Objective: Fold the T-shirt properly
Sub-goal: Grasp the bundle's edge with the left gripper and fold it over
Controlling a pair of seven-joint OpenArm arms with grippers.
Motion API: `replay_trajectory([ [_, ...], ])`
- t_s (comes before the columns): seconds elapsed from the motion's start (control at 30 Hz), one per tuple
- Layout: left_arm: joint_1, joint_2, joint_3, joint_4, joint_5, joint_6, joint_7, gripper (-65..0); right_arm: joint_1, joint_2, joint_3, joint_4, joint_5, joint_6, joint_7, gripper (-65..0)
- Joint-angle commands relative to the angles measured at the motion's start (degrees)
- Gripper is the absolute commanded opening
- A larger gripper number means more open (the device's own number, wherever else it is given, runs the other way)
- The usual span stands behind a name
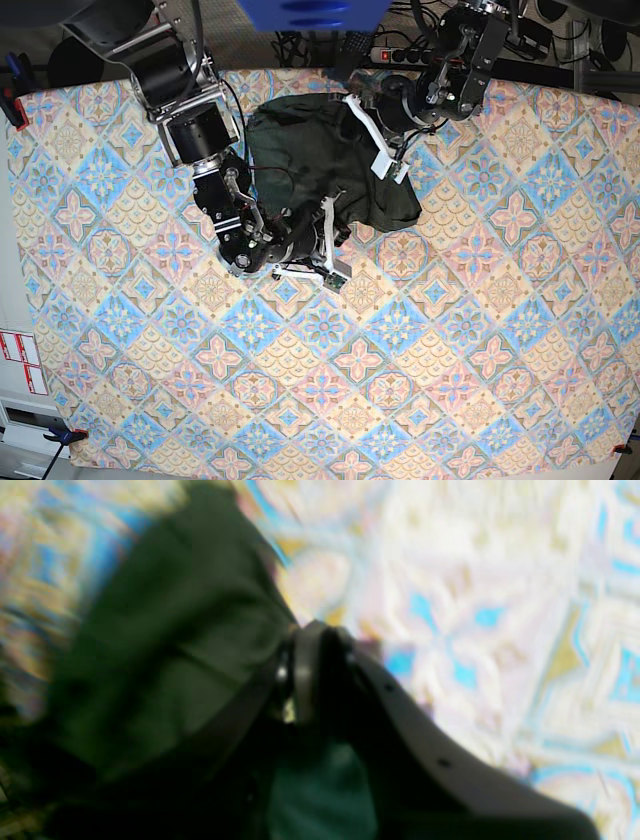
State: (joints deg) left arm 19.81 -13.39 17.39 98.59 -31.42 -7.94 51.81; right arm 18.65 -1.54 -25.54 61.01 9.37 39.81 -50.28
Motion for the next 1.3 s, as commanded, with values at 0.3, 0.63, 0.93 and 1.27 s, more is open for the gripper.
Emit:
replay_trajectory([
  [0.3,4.1,-4.9,-1.8,1.1,-1.2,-0.4,-0.8,-65.0,1.4,-0.3,0.1,1.0,-5.5,0.2,1.3,-60.8],
  [0.63,3.8,0.0,2.9,6.9,-0.5,-0.3,-0.2,-65.0,1.4,-0.2,0.2,0.9,-5.6,0.2,1.5,-60.8],
  [0.93,-3.7,0.1,9.1,-3.9,-0.5,-0.3,-0.6,-65.0,1.0,1.0,0.2,-1.6,-14.2,0.2,2.8,-60.8],
  [1.27,-5.1,-1.2,9.0,-5.1,7.5,-0.3,-0.6,-65.0,-3.7,9.1,0.2,5.1,-14.9,0.2,-0.1,-60.8],
])
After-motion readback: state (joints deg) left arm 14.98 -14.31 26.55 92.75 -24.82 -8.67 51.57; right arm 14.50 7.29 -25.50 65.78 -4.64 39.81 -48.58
